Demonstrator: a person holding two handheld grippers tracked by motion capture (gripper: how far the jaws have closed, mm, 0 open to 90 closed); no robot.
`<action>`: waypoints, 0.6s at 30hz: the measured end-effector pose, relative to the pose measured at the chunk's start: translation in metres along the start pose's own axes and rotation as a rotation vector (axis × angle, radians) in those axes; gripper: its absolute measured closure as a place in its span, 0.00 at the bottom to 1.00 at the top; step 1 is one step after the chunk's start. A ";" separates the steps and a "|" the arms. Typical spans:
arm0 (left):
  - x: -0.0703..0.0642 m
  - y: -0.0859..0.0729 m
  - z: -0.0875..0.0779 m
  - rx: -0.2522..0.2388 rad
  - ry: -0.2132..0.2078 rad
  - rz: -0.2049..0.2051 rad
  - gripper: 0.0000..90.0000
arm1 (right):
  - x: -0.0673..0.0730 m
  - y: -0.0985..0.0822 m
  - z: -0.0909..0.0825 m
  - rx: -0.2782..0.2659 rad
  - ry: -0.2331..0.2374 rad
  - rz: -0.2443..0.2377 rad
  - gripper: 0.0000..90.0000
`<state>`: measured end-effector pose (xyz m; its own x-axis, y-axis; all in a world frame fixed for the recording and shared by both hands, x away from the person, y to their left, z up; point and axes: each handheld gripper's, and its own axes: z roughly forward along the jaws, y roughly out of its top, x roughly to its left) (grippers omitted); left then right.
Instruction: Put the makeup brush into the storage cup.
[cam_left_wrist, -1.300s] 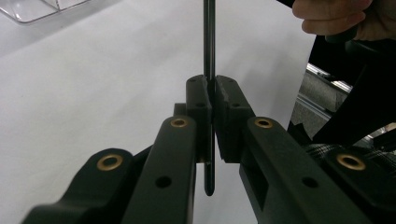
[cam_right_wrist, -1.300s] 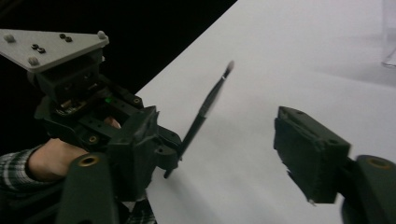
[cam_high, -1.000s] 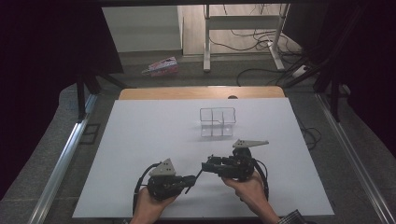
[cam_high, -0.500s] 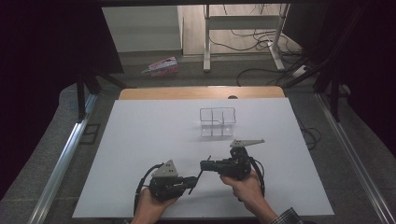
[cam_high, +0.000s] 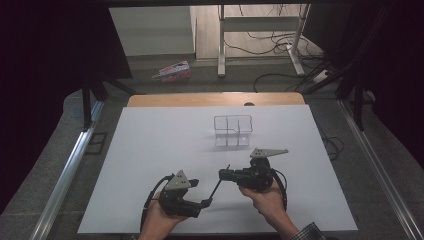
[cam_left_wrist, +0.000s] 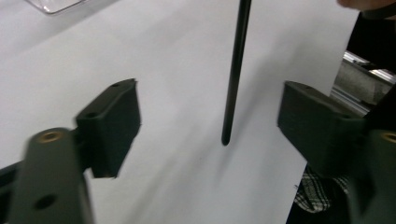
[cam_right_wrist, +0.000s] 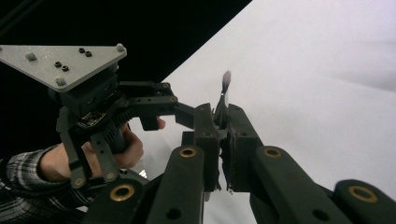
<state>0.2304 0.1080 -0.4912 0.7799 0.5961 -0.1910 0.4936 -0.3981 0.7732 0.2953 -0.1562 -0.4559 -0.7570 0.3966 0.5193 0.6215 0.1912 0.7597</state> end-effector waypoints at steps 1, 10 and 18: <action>0.000 0.000 0.000 0.006 0.011 -0.001 0.19 | 0.000 0.000 0.000 -0.001 -0.004 -0.005 0.94; -0.001 -0.005 -0.002 0.039 0.049 0.017 0.03 | 0.006 0.001 -0.003 0.003 -0.048 -0.061 0.94; 0.004 -0.007 -0.013 0.033 0.050 -0.025 0.02 | 0.008 0.002 -0.007 -0.001 -0.069 -0.087 0.94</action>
<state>0.2251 0.1220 -0.4897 0.7471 0.6401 -0.1791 0.5262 -0.4049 0.7478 0.2892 -0.1587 -0.4480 -0.7926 0.4390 0.4232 0.5536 0.2271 0.8012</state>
